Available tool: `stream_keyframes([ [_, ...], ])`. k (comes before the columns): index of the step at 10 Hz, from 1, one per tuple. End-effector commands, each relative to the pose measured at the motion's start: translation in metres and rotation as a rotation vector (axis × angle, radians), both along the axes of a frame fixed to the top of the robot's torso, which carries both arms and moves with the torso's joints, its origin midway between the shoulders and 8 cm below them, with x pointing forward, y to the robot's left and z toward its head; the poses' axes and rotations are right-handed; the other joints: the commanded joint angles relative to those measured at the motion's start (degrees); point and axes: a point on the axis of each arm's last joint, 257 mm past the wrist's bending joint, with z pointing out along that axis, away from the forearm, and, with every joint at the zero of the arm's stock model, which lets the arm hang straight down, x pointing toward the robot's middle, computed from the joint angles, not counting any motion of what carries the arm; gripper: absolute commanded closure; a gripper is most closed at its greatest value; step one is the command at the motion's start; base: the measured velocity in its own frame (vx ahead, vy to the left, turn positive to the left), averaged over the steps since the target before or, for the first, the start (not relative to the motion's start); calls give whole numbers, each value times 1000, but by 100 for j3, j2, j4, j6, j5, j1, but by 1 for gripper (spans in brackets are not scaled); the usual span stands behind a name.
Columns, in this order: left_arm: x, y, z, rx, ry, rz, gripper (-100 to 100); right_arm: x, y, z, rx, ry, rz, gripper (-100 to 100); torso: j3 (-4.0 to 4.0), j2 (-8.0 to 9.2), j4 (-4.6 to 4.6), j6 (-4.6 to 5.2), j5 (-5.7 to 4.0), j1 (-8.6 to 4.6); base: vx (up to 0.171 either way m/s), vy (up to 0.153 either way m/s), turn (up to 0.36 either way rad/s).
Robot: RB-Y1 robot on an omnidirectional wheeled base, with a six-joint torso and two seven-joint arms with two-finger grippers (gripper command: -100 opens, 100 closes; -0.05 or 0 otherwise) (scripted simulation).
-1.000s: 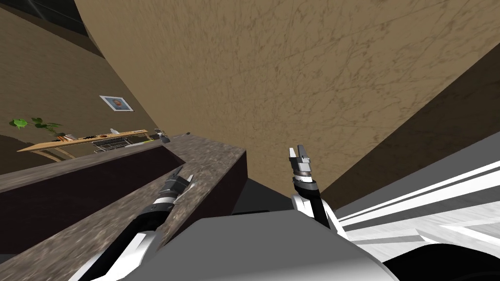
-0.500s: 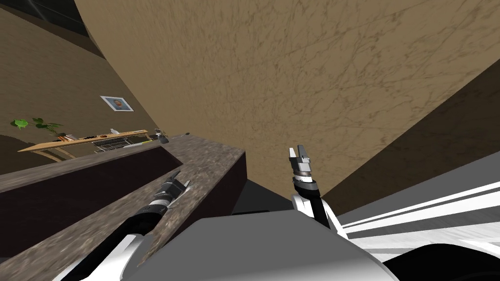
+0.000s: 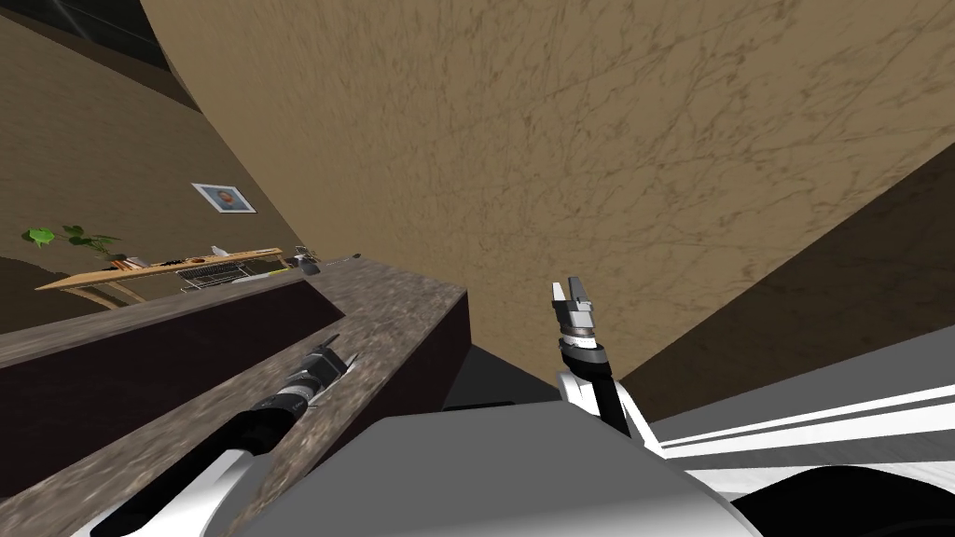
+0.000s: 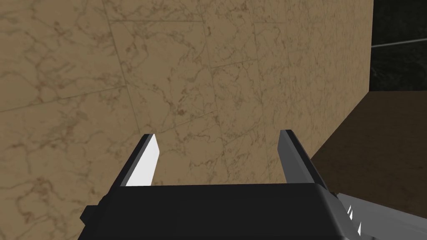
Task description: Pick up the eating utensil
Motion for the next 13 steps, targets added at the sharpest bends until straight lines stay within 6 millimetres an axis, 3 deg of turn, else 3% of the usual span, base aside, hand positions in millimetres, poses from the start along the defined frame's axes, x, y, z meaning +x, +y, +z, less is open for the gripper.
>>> stream_keyframes([
  [1,-5,5,-11,-22,49,16,-100,0,0,0,0,0,0,0,0,0,0,0,0,0,44,-25,12],
  [13,-47,50,-67,-185,368,143,-100,0,0,0,0,0,0,0,2,5,1,0,1,4,42,-19,11],
])
